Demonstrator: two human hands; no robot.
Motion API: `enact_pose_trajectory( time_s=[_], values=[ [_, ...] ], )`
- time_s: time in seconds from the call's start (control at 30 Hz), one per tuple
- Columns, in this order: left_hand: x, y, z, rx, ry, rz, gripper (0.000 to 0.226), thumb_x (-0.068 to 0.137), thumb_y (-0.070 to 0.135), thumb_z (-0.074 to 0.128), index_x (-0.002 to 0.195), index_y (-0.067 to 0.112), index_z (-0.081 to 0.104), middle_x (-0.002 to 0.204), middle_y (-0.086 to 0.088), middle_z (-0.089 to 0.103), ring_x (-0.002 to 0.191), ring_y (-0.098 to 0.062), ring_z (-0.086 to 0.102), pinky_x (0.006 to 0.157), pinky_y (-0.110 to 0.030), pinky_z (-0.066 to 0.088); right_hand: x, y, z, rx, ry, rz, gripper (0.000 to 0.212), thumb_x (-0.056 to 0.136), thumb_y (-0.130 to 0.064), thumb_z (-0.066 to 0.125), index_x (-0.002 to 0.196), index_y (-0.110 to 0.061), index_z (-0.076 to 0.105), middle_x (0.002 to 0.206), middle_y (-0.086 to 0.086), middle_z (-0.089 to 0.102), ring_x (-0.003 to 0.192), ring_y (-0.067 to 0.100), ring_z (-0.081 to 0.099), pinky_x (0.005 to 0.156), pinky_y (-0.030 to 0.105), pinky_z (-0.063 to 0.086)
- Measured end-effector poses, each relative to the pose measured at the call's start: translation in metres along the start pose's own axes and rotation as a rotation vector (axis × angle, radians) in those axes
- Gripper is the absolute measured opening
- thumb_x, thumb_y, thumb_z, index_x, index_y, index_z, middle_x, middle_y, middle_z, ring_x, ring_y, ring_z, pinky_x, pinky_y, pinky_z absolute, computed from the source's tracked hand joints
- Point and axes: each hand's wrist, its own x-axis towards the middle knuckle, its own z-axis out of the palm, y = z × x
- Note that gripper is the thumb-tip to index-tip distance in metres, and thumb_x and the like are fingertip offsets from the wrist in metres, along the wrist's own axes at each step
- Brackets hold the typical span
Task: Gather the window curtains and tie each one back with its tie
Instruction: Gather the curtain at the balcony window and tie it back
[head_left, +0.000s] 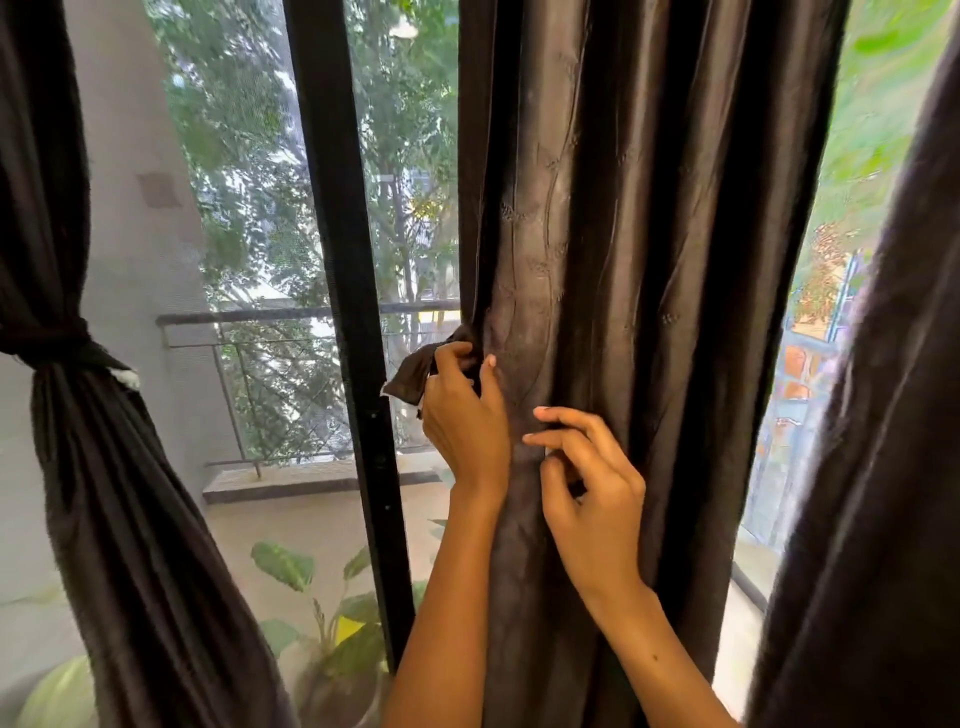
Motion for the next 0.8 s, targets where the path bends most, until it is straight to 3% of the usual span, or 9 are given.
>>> enact_pose_trajectory(
  time_s=[0.1,0.23,0.33,0.47,0.57,0.7,0.8],
  values=[
    [0.003,0.0,-0.006,-0.059,0.004,-0.011,0.015,0.088,0.018,0.065,0.102,0.014,0.06,0.089,0.003,0.069,0.081,-0.012,0.065,0.071,-0.024,0.049,-0.001,-0.007,0.003,0.026,-0.009,0.007,0.024,0.083,0.011,0.061,0.091,-0.009,0.072,0.111,-0.003,0.065,0.092,-0.003,0.06,0.068,0.013,0.051],
    [0.002,-0.002,-0.022,-0.187,-0.016,-0.04,0.016,0.084,0.014,0.069,0.098,0.013,0.062,0.081,0.005,0.07,0.079,-0.008,0.066,0.07,-0.032,0.054,-0.002,-0.015,0.007,0.076,-0.021,0.037,0.025,0.085,0.009,0.059,0.094,-0.011,0.072,0.111,-0.003,0.064,0.082,0.006,0.062,0.058,0.025,0.051],
    [-0.004,0.001,-0.034,-0.277,-0.048,-0.023,0.022,0.081,0.011,0.073,0.1,0.014,0.063,0.077,0.008,0.069,0.078,-0.003,0.066,0.07,-0.027,0.055,-0.001,-0.026,0.011,0.1,-0.017,0.087,0.024,0.086,0.005,0.06,0.101,-0.01,0.07,0.116,-0.001,0.063,0.09,0.007,0.063,0.066,0.024,0.052],
    [-0.011,0.006,-0.039,-0.339,-0.099,0.003,0.019,0.086,0.008,0.066,0.103,0.014,0.063,0.077,0.014,0.067,0.078,0.004,0.065,0.067,-0.009,0.048,0.005,-0.035,0.017,0.076,-0.009,0.171,0.024,0.086,0.002,0.061,0.107,-0.008,0.068,0.125,0.002,0.059,0.102,0.007,0.059,0.078,0.034,0.056],
    [-0.009,0.006,-0.037,-0.3,-0.113,-0.031,0.017,0.09,0.013,0.062,0.107,0.016,0.063,0.084,0.004,0.069,0.08,-0.003,0.065,0.07,-0.016,0.051,0.005,-0.035,0.013,0.051,-0.004,0.173,0.019,0.087,-0.001,0.062,0.102,-0.011,0.069,0.125,0.0,0.059,0.087,0.002,0.056,0.072,0.03,0.054],
    [-0.005,0.012,-0.028,-0.229,-0.198,-0.013,0.033,0.094,0.031,0.057,0.126,0.028,0.055,0.085,0.007,0.066,0.078,-0.001,0.062,0.067,-0.017,0.049,0.001,-0.029,0.01,0.04,-0.014,0.203,0.017,0.087,-0.001,0.063,0.098,-0.011,0.071,0.123,-0.002,0.06,0.101,0.009,0.062,0.08,0.034,0.057],
    [0.012,0.018,-0.019,-0.103,-0.338,0.006,0.039,0.093,0.031,0.057,0.132,0.028,0.052,0.084,0.001,0.067,0.081,-0.01,0.062,0.073,-0.028,0.053,0.001,-0.026,0.006,0.037,-0.017,0.199,0.018,0.087,0.0,0.063,0.096,-0.013,0.071,0.12,-0.006,0.061,0.102,0.007,0.061,0.081,0.025,0.056]
  ],
)
